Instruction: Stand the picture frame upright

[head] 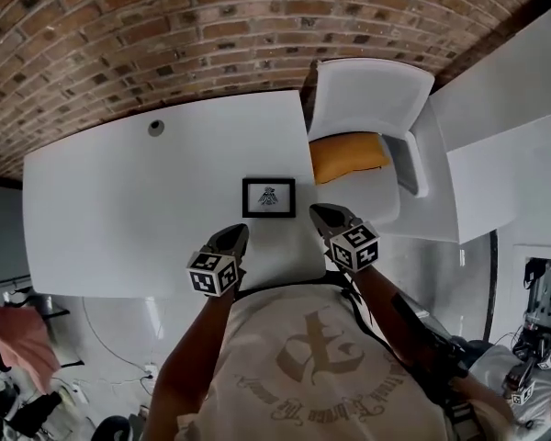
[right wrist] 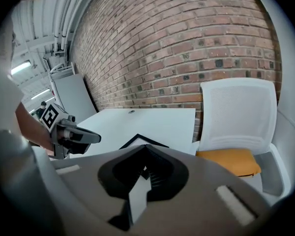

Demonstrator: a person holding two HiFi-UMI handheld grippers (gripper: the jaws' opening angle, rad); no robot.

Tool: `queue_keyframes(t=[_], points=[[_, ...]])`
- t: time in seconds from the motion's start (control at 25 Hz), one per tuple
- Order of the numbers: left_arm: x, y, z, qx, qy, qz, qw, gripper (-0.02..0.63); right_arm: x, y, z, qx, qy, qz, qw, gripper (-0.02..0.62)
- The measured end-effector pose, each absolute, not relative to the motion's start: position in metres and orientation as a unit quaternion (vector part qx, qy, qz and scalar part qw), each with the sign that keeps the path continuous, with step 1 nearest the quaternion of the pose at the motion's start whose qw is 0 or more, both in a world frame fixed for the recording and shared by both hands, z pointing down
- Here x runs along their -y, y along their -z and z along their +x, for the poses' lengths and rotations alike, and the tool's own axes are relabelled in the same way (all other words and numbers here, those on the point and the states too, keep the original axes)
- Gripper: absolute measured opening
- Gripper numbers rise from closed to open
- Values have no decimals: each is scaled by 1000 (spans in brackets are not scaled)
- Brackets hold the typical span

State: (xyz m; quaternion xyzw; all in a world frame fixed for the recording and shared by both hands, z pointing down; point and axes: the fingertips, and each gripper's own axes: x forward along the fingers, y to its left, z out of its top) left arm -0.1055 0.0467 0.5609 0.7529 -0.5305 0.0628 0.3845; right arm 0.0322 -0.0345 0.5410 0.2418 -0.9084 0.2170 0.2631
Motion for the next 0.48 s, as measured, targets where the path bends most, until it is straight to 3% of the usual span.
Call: queue_keyframes(t=[0.48], points=[[-10,-602,-123,558,-129,705,418,5,61,-600,4,888,-270,192,320,8]])
